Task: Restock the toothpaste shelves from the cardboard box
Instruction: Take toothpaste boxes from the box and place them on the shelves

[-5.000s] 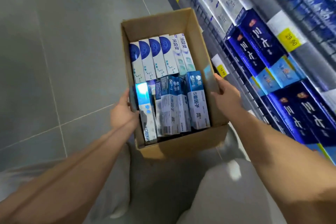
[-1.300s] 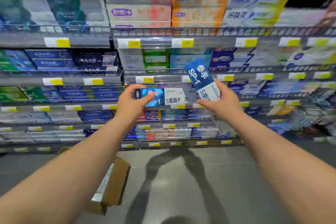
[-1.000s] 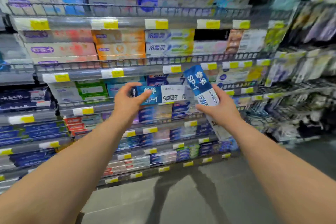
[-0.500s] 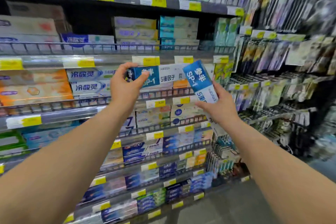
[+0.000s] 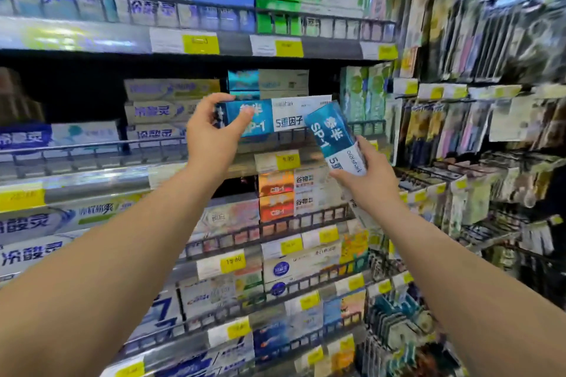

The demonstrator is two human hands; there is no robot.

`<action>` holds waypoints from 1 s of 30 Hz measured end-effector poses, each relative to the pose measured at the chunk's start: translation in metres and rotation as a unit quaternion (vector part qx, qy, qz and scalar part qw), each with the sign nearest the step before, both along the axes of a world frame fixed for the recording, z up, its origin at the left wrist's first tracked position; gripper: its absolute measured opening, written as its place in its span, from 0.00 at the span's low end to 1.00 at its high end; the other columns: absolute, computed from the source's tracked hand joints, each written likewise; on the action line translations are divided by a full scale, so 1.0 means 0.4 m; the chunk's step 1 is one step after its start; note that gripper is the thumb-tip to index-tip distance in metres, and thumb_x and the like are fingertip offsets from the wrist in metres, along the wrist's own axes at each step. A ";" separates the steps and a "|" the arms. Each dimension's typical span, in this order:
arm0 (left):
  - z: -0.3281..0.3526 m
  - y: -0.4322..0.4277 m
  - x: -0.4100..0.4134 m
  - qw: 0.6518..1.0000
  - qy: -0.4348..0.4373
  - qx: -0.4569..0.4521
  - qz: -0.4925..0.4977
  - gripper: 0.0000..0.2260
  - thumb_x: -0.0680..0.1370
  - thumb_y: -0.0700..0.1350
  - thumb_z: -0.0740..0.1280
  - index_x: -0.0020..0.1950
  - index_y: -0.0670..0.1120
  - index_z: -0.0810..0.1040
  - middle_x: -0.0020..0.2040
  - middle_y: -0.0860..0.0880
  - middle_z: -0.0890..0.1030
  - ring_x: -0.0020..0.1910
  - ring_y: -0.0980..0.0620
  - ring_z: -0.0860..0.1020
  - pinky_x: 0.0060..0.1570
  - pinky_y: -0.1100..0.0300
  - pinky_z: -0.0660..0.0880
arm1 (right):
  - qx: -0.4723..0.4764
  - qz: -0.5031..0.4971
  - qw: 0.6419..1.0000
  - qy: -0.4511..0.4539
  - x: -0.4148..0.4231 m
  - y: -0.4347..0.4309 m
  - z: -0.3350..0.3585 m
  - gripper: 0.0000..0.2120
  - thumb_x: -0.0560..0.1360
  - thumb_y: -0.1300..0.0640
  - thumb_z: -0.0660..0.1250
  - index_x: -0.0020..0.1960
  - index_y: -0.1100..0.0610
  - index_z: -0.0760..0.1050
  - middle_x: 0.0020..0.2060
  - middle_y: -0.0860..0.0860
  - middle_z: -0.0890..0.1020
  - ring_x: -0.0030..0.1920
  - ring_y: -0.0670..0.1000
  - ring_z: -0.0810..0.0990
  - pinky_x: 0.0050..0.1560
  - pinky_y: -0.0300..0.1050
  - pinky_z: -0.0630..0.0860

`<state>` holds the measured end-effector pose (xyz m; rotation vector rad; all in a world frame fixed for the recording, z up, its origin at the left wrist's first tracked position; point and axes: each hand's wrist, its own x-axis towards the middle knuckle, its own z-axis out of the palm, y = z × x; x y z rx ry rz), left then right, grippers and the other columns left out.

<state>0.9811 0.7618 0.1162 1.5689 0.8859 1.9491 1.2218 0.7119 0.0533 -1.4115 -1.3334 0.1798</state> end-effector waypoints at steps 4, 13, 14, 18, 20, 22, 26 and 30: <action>0.026 0.057 0.059 0.998 0.011 0.018 0.051 0.11 0.68 0.54 0.75 0.47 0.60 0.76 0.43 0.54 0.79 0.44 0.53 0.80 0.45 0.50 0.80 | 0.027 0.036 0.999 0.003 0.071 0.076 0.028 0.39 0.68 0.49 0.75 0.74 0.45 0.60 0.62 0.45 0.71 0.60 0.44 0.73 0.60 0.43 0.72; 0.065 0.117 0.111 0.904 0.308 -0.068 0.288 0.18 0.70 0.56 0.73 0.58 0.54 0.77 0.58 0.44 0.69 0.55 0.45 0.71 0.59 0.54 0.68 | 0.038 0.126 0.991 -0.024 0.165 0.192 0.064 0.38 0.69 0.52 0.74 0.74 0.46 0.59 0.63 0.48 0.70 0.57 0.42 0.70 0.58 0.39 0.68; 0.067 0.119 0.109 0.879 0.342 -0.083 0.322 0.19 0.71 0.58 0.72 0.59 0.54 0.77 0.59 0.42 0.70 0.58 0.42 0.71 0.60 0.51 0.69 | 0.039 0.130 0.990 -0.028 0.166 0.195 0.063 0.38 0.70 0.53 0.74 0.74 0.47 0.59 0.62 0.48 0.69 0.56 0.42 0.69 0.57 0.37 0.65; 0.091 0.144 0.093 0.811 0.444 -0.138 0.356 0.16 0.75 0.51 0.70 0.62 0.52 0.78 0.60 0.42 0.78 0.59 0.40 0.75 0.56 0.51 0.71 | 0.040 0.144 0.988 -0.027 0.160 0.197 0.058 0.37 0.70 0.53 0.73 0.74 0.46 0.60 0.59 0.49 0.68 0.54 0.42 0.68 0.55 0.36 0.63; 0.098 0.166 0.091 0.796 0.486 -0.165 0.321 0.14 0.76 0.44 0.69 0.61 0.50 0.79 0.61 0.44 0.79 0.58 0.42 0.76 0.55 0.53 0.72 | 0.041 0.140 0.989 -0.020 0.158 0.200 0.059 0.37 0.70 0.52 0.74 0.74 0.45 0.61 0.57 0.47 0.69 0.54 0.43 0.69 0.55 0.37 0.63; 0.099 0.180 0.098 0.775 0.526 -0.163 0.311 0.12 0.79 0.46 0.64 0.62 0.48 0.79 0.60 0.43 0.79 0.58 0.42 0.76 0.54 0.53 0.73 | 0.046 0.133 0.990 -0.016 0.155 0.204 0.063 0.37 0.69 0.52 0.74 0.73 0.45 0.61 0.57 0.47 0.69 0.54 0.44 0.69 0.56 0.38 0.64; 0.095 0.179 0.119 0.736 0.591 -0.197 0.266 0.28 0.79 0.64 0.48 0.70 0.50 0.71 0.65 0.42 0.75 0.64 0.41 0.71 0.57 0.52 0.70 | 0.049 0.130 0.990 -0.019 0.149 0.207 0.064 0.36 0.70 0.52 0.74 0.73 0.45 0.61 0.55 0.46 0.67 0.53 0.44 0.69 0.55 0.39 0.65; 0.089 0.201 0.118 0.693 0.642 -0.237 0.226 0.33 0.78 0.66 0.42 0.77 0.49 0.56 0.77 0.46 0.56 0.76 0.44 0.55 0.72 0.50 0.53 | 0.052 0.124 0.990 -0.029 0.143 0.199 0.065 0.36 0.70 0.52 0.73 0.74 0.44 0.61 0.54 0.46 0.67 0.53 0.44 0.68 0.56 0.39 0.65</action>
